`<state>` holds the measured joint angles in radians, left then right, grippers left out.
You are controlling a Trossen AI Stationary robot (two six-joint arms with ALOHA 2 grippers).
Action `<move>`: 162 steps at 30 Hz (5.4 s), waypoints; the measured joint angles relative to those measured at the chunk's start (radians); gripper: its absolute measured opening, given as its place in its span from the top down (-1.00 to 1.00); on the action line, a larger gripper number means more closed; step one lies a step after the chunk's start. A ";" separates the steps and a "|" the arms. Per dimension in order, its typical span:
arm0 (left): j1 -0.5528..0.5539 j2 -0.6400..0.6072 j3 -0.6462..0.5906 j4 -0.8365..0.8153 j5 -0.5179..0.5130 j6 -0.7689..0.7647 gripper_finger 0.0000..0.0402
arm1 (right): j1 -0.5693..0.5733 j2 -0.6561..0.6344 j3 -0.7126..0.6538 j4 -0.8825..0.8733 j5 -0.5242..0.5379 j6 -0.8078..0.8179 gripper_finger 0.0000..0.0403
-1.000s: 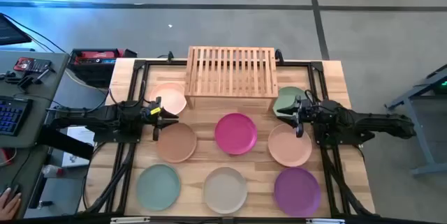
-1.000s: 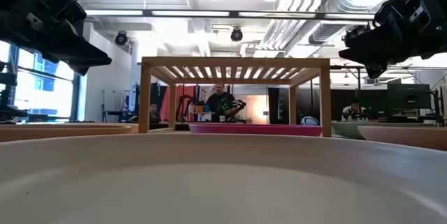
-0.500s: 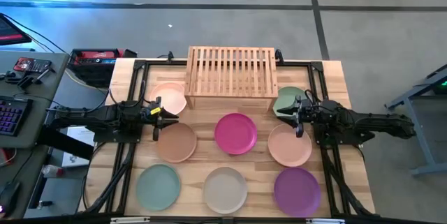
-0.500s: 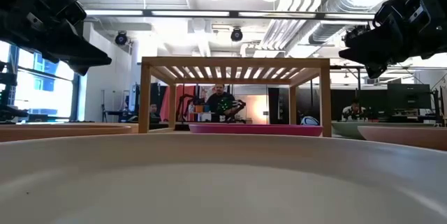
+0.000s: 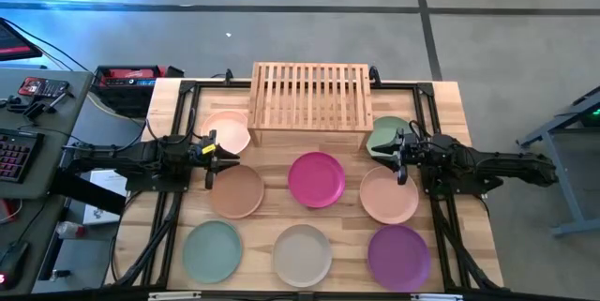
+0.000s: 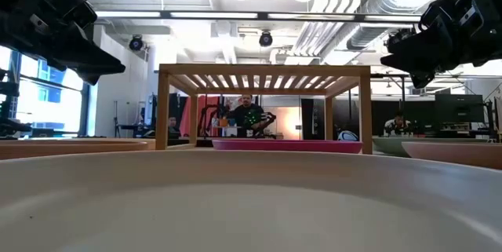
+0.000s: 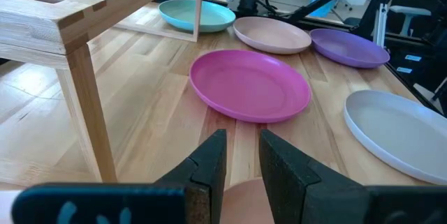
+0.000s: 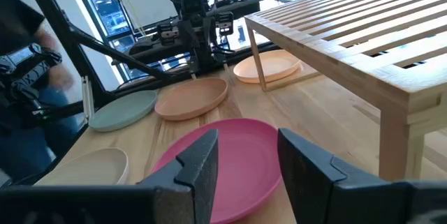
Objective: Place and stack plates onto a shelf
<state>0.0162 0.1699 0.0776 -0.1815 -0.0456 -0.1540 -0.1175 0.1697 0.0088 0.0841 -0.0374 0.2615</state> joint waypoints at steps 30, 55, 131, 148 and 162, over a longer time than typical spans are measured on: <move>0.000 0.000 0.000 0.000 0.000 0.000 0.63 | 0.000 0.000 0.000 0.000 0.000 0.000 0.33; 0.000 0.000 0.000 0.000 -0.001 -0.040 0.63 | 0.000 0.000 0.000 0.000 0.000 0.000 0.33; 0.000 0.000 0.001 0.308 -0.081 -0.556 0.63 | 0.000 0.350 0.843 -1.032 0.264 0.293 0.33; 0.000 0.000 0.000 0.285 -0.080 -0.558 0.63 | 0.000 0.655 0.677 -1.102 0.084 0.465 0.33; 0.000 0.000 0.000 0.276 -0.080 -0.556 0.63 | 0.001 0.827 0.664 -1.000 0.116 0.371 0.33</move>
<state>0.0163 0.1699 0.0780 0.0944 -0.1261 -0.7097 -0.1169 0.9966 0.6727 -0.9161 0.0789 0.6324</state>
